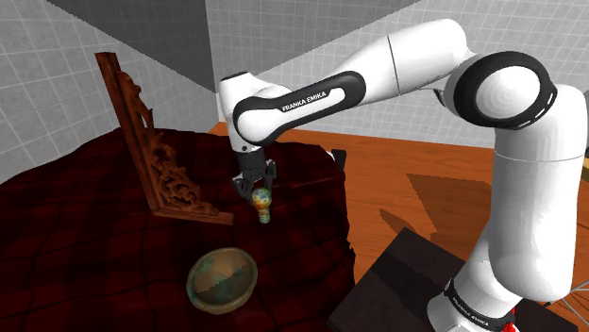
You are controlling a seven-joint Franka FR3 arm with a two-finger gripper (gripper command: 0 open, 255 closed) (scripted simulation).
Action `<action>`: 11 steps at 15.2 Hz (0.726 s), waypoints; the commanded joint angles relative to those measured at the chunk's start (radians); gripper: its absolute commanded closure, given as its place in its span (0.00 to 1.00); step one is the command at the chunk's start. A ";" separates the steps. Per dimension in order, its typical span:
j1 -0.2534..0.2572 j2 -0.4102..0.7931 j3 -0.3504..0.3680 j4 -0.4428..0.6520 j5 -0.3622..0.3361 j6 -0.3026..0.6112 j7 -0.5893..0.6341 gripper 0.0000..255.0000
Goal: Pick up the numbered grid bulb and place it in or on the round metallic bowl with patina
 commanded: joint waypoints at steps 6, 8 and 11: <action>0.096 0.045 0.039 0.105 -0.005 -0.069 0.122 1.00; 0.131 0.069 0.050 0.151 -0.010 -0.093 0.163 1.00; 0.187 0.113 0.064 0.232 -0.020 -0.133 0.223 1.00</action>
